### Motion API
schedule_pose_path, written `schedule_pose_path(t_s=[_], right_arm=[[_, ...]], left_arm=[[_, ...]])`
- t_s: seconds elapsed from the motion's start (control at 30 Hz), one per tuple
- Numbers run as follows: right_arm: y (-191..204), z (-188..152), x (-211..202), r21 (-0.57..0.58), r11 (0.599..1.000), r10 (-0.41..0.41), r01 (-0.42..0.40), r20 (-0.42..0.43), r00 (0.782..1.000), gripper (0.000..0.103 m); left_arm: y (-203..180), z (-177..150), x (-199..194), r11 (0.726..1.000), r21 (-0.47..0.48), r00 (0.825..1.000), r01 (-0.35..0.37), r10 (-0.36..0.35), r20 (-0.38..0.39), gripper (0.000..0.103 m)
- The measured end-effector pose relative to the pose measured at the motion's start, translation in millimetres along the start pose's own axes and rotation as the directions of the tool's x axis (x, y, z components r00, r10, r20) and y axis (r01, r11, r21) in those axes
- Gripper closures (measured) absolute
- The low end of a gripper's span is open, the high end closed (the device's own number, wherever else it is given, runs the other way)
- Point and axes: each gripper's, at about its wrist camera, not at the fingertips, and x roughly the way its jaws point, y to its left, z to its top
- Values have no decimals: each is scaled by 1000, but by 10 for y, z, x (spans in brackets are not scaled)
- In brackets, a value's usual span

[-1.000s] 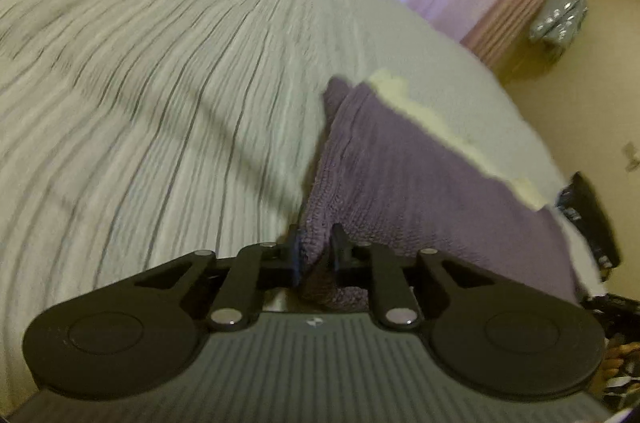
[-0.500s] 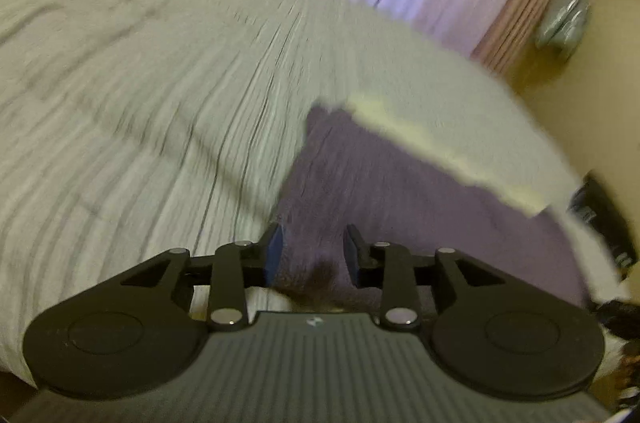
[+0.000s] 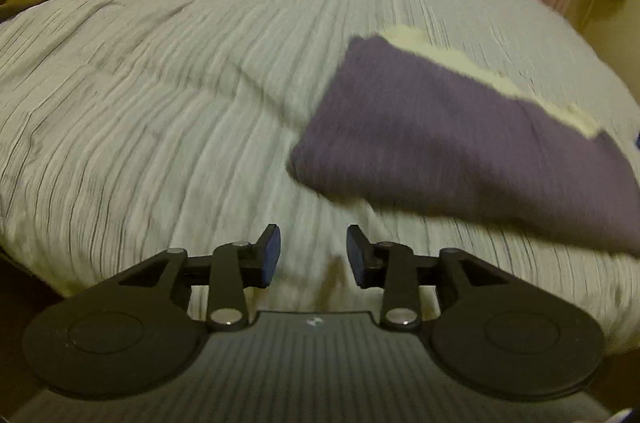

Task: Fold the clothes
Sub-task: 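Release the folded cardigan and withdraw both grippers, then move both open grippers to the long side edge of the folded cardigan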

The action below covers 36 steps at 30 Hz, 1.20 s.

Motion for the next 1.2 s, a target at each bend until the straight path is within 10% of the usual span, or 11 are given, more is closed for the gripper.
schedule_pose_path(t_s=[0.73,0.83,1.0,1.2], right_arm=[[440,-238,-256,-69,997,25,-24,5,1000,35],[347,-221,-228,-20,999,51,-51,11,999,35],[-15,-197,-103,227,953,198,-200,31,980,35],[-511,-224,193,595,720,365,-358,114,924,32]], left_arm=[[-223,-191,-471,996,90,998,19,-25,58,62],[-120,-186,-418,993,15,992,115,-115,60,57],[242,-210,-185,884,-284,928,372,-355,111,55],[454,-250,178,708,-537,883,459,-431,185,52]])
